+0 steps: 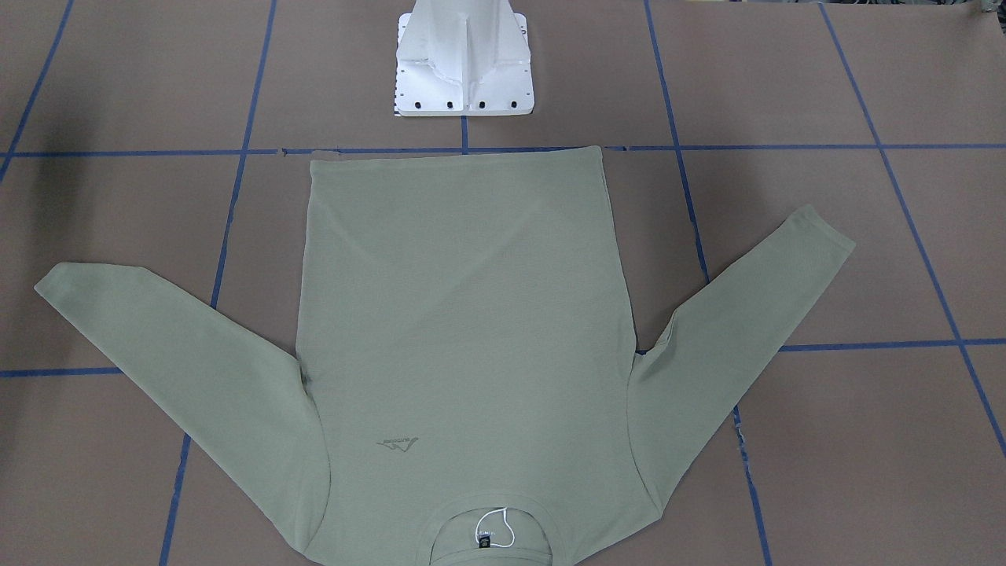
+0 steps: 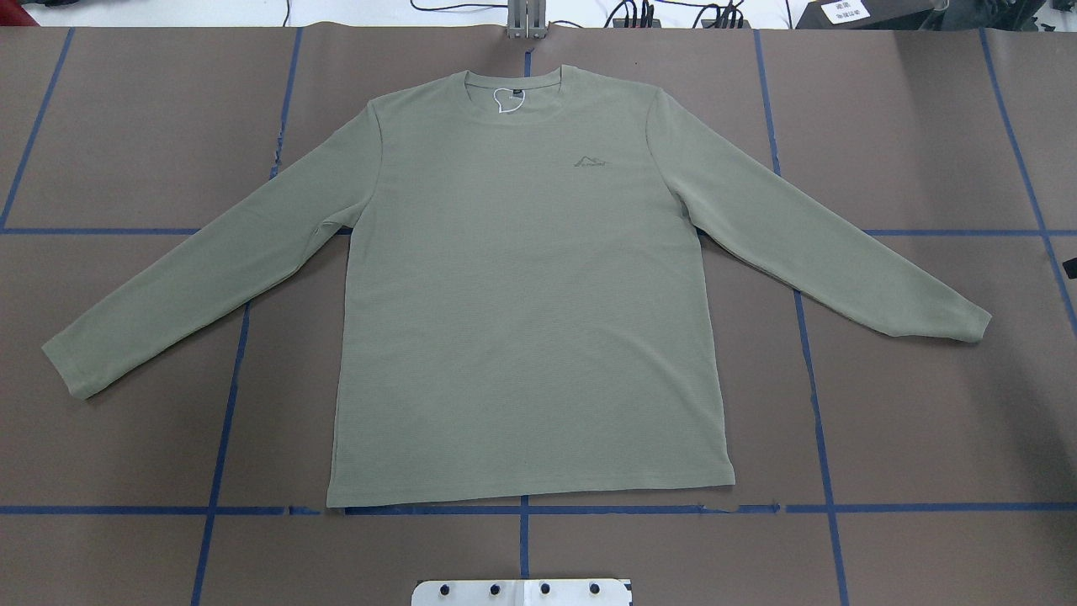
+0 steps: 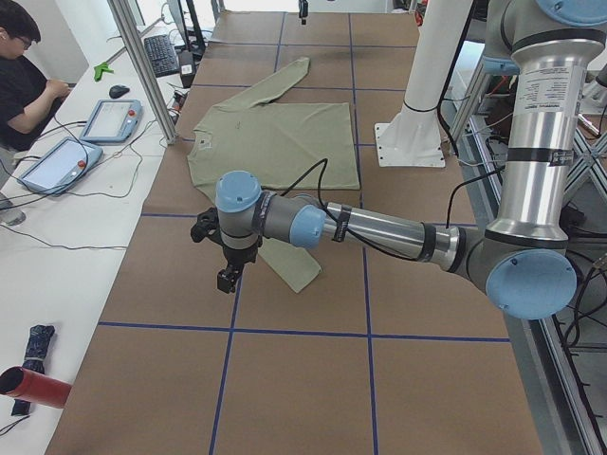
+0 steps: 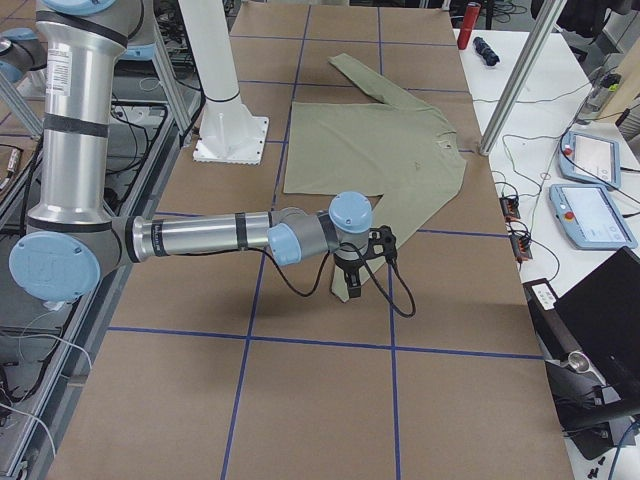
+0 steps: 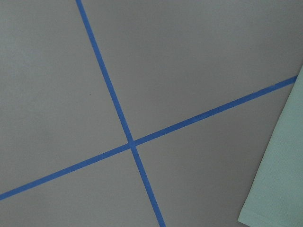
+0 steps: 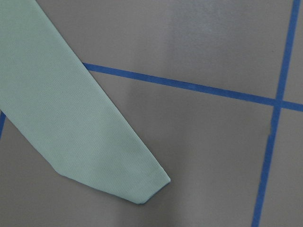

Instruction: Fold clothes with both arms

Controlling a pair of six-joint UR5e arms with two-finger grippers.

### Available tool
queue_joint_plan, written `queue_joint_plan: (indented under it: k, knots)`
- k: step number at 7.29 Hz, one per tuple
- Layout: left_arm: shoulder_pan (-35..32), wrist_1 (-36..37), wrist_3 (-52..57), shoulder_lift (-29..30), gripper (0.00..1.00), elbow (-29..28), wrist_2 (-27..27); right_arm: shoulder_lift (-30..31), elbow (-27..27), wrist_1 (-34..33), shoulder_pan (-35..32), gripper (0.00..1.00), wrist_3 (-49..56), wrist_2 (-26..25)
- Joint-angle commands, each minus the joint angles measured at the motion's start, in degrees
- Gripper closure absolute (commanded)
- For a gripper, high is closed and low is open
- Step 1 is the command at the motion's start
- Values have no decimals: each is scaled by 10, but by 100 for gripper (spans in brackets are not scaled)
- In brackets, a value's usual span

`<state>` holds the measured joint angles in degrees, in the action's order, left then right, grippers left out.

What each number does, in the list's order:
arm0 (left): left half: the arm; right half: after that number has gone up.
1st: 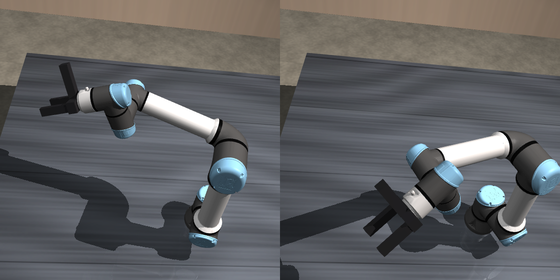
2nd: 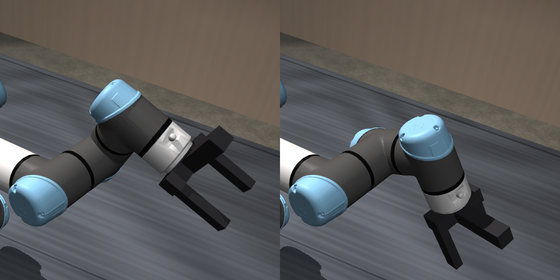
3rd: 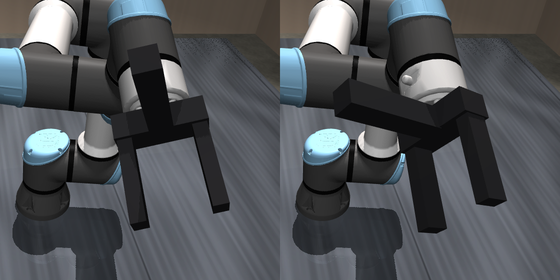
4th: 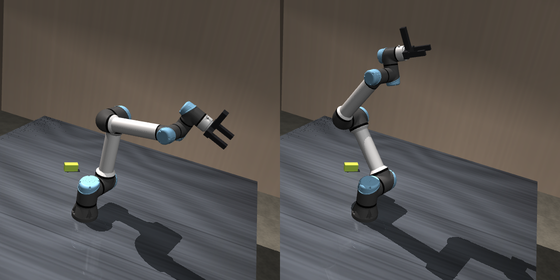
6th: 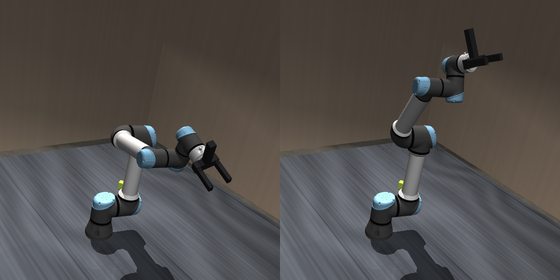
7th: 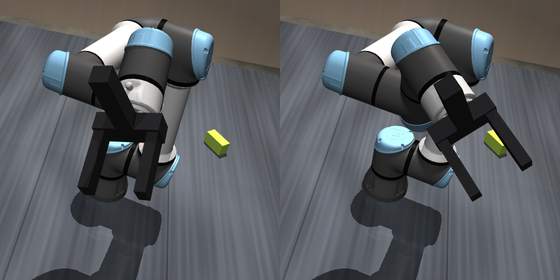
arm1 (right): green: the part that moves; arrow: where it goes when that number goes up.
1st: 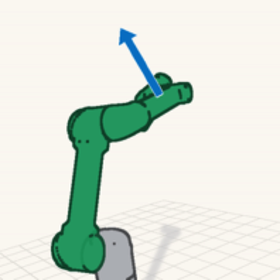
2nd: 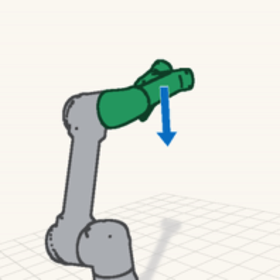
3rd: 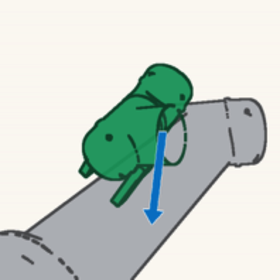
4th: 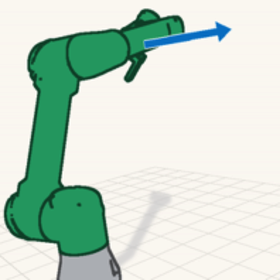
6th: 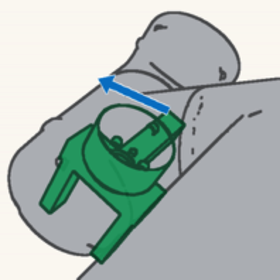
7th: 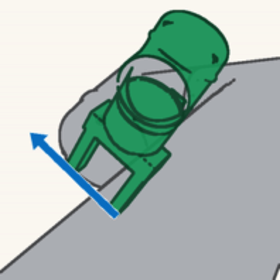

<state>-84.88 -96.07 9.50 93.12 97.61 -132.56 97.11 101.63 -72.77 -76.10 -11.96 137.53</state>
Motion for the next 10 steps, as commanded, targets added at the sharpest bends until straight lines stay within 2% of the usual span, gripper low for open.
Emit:
queue_joint_plan:
  k: [1, 2, 3, 6, 8, 10]
  knots:
    - [35, -27, -3, 5, 0, -22, 4, -3, -27, 109, 65, 0, -70, -35]
    - [36, -39, -3, 5, 0, -25, 4, 5, -29, 151, 109, 0, -109, -101]
    - [36, -46, -3, 4, 0, -25, 4, 11, -43, 173, 132, 0, -158, -112]
    - [36, -47, -4, 6, 0, -22, 2, 26, -111, 334, 163, 0, -257, -117]
    - [36, -47, -4, 6, 0, -21, 2, 20, -134, 339, 194, 0, -269, -144]
    - [36, -48, -4, 6, 0, -21, 1, 16, -149, 338, 196, 2, -269, -143]
